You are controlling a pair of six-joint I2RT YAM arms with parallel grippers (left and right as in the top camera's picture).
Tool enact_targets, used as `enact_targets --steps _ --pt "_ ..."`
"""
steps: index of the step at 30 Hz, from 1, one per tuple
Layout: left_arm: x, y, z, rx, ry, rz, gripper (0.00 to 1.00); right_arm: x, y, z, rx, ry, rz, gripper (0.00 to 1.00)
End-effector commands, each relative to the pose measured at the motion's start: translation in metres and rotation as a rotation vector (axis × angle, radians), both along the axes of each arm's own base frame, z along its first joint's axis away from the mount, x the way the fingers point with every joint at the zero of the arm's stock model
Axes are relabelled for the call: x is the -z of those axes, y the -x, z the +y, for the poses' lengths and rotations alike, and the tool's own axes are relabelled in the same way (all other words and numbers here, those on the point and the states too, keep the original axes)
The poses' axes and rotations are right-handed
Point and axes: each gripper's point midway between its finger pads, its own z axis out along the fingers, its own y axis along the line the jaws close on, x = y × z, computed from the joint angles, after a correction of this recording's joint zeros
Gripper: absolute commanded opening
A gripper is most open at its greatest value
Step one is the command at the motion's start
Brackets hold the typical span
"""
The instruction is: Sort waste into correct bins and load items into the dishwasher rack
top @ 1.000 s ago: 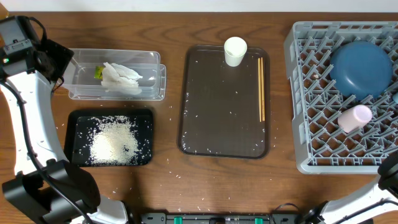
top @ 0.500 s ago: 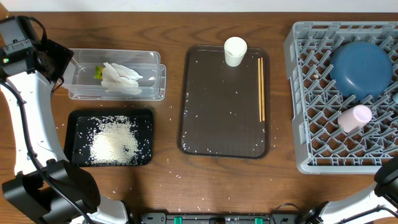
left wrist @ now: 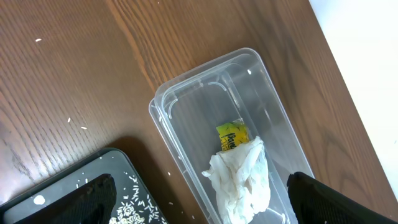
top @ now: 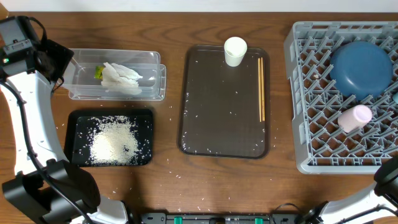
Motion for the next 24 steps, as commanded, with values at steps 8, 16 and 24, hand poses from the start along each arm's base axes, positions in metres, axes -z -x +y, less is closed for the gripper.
enact_targets --steps 8,16,24 --pt "-0.005 0.001 0.001 -0.010 -0.001 -0.011 0.91 0.077 0.002 0.015 -0.049 -0.115 0.158 0.01" --pt "-0.005 0.001 0.001 -0.010 -0.001 -0.011 0.91 0.087 0.023 0.021 -0.051 -0.127 0.272 0.01" --pt "-0.005 0.001 0.001 -0.010 -0.001 -0.011 0.91 0.100 0.061 0.023 0.028 -0.139 0.443 0.01"
